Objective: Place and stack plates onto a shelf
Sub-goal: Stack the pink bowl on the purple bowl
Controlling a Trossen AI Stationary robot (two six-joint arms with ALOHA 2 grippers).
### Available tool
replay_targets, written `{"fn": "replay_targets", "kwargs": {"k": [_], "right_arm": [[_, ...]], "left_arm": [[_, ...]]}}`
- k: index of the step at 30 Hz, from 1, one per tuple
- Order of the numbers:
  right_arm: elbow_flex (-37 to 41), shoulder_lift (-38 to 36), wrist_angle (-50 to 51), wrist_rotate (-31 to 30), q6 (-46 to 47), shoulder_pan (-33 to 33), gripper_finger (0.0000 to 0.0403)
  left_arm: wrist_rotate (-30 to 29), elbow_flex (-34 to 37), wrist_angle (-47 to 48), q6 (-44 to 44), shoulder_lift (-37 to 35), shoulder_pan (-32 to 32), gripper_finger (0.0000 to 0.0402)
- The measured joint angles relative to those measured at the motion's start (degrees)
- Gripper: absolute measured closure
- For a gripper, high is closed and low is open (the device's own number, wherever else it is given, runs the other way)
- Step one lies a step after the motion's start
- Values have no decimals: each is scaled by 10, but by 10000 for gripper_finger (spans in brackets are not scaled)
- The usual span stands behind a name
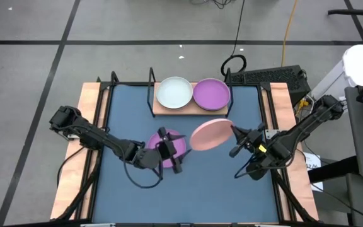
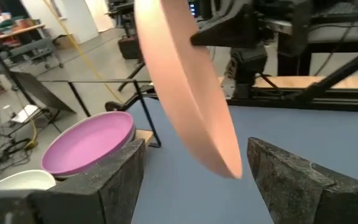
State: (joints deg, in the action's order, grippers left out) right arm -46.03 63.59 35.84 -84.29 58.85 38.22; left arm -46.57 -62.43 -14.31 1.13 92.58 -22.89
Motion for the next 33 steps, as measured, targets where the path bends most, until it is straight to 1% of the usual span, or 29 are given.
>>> {"fn": "replay_targets", "kwargs": {"k": [4, 9, 11, 14, 17, 19, 22, 24, 26, 29, 33], "right_arm": [[14, 13, -63, -15, -42, 0, 403], [45, 24, -156, -56, -82, -3, 403], [54, 25, -184, -59, -97, -3, 403], [62, 26, -199, -60, -105, -3, 403], [72, 26, -211, -66, -116, -7, 403], [76, 25, -212, -65, -116, -8, 401], [81, 25, -214, -49, -118, -7, 387], [81, 26, -218, -18, -140, -4, 368], [81, 23, -221, -2, -165, -1, 343], [81, 22, -233, 19, -226, 4, 301], [81, 6, -263, 48, -350, 9, 251]], "left_arm": [[-4, 0, -3, 19, 0, 11, 158], [-10, 0, -1, 54, 15, 21, 237], [-20, 1, -3, 57, 25, 24, 272], [-39, 1, -7, 65, 39, 31, 323], [-55, 1, -9, 68, 45, 41, 360], [-58, 1, -10, 61, 45, 45, 370], [-56, 1, -5, 54, 44, 47, 372], [-50, 0, -5, 39, 42, 47, 377], [-48, 0, -5, 32, 41, 47, 379], [-45, 0, 10, 26, 28, 47, 380], [-31, 0, 50, 35, 2, 47, 383]]}}
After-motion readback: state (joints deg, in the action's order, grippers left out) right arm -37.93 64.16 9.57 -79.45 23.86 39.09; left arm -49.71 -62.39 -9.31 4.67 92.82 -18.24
